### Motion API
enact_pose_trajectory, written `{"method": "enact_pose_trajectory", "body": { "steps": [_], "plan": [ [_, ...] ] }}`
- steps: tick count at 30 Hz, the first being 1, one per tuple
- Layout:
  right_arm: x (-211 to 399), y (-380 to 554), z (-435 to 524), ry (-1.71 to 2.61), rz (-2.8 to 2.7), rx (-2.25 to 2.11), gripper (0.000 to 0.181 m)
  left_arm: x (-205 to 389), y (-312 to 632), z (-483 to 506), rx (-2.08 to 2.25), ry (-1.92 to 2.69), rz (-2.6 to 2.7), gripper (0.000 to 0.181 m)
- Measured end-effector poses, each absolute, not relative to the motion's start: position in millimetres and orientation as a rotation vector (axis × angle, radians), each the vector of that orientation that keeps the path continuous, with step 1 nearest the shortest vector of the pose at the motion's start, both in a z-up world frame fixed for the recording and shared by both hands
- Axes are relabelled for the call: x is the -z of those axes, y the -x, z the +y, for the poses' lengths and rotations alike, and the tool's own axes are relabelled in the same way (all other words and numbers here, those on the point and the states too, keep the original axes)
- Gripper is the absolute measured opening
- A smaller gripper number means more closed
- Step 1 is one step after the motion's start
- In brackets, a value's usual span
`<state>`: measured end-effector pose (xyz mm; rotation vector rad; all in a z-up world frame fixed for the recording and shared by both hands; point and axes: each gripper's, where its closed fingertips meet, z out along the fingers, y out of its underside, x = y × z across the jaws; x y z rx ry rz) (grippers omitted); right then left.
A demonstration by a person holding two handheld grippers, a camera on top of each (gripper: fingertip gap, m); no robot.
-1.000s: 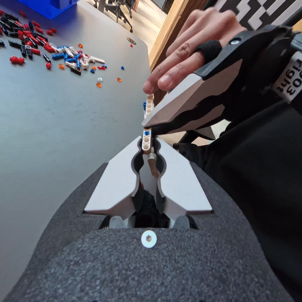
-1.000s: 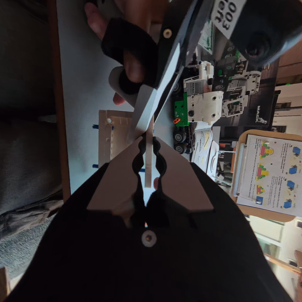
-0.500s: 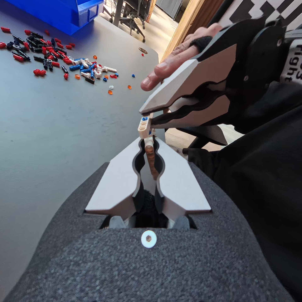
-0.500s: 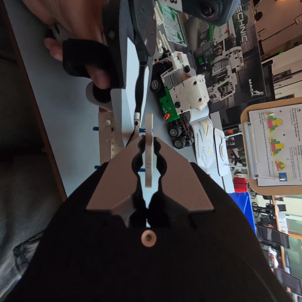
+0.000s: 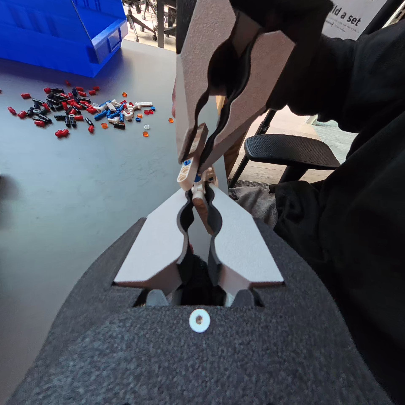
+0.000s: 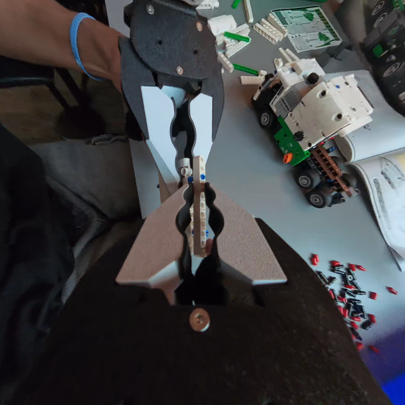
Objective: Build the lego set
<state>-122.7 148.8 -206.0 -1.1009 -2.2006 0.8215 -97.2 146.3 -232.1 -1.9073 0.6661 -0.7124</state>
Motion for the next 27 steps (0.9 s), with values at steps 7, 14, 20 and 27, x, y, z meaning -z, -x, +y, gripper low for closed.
{"method": "enact_pose_trajectory", "body": {
  "steps": [7, 14, 20, 27],
  "plan": [
    [207.8, 123.9, 160.6, 0.924, -2.134, -0.412, 0.010, 234.0, 102.7, 152.7, 0.807, 1.951, 0.582, 0.003],
    [175.5, 94.6, 196.4, 1.134, -1.712, -0.647, 0.031, 215.7, 111.5, 151.1, 0.987, 1.854, 0.488, 0.003],
    [175.7, 89.1, 160.0, 1.296, -1.502, -1.578, 0.039, 197.4, 103.5, 138.9, 1.136, 1.730, 0.498, 0.003],
    [181.5, 95.1, 150.3, 1.370, -1.498, -1.733, 0.007, 193.8, 99.1, 138.8, 1.165, 1.708, 0.488, 0.005]
  ]
}}
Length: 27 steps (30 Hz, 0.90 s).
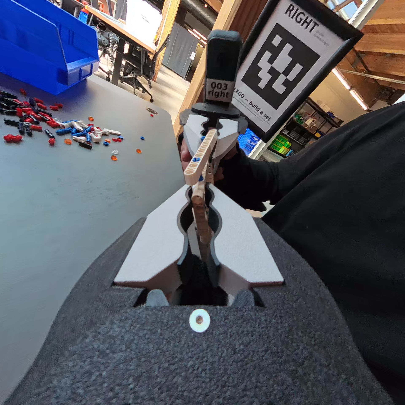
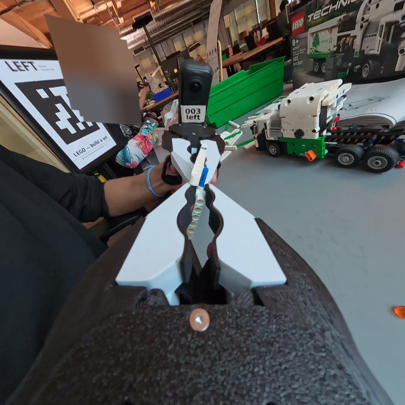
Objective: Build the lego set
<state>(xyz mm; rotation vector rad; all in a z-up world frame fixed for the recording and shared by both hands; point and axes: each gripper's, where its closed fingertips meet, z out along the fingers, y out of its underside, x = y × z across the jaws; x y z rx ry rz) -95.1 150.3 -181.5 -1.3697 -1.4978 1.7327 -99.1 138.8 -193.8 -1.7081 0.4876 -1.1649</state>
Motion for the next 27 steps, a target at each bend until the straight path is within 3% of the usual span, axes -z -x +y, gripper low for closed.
{"method": "enact_pose_trajectory", "body": {
  "steps": [5, 9, 12, 18, 22, 26, 27],
  "plan": [
    [191.6, 90.0, 156.5, 1.355, -1.845, -1.422, 0.006, 187.6, 110.8, 148.6, 0.784, 1.758, 0.658, 0.043],
    [192.9, 88.0, 159.5, 1.299, -2.181, -1.193, 0.007, 185.6, 89.5, 145.1, 0.534, 1.858, 1.017, 0.035],
    [191.9, 86.0, 159.2, 1.223, -2.360, -1.076, 0.007, 191.1, 84.4, 157.9, 0.479, 1.931, 1.093, 0.008],
    [173.4, 88.2, 174.9, 1.165, -2.365, -1.108, 0.007, 167.4, 91.0, 173.0, 0.641, 1.824, 0.920, 0.007],
    [191.0, 94.8, 187.4, 1.146, -2.433, -0.926, 0.006, 185.0, 97.4, 186.1, 0.703, 1.860, 0.830, 0.007],
    [151.7, 112.4, 195.8, 1.079, -2.192, -1.101, 0.009, 158.9, 115.1, 193.5, 0.814, 1.758, 0.665, 0.006],
    [141.7, 113.6, 204.2, 1.089, -2.109, -1.141, 0.018, 152.7, 118.0, 194.9, 0.807, 1.738, 0.649, 0.006]
  ]
}}
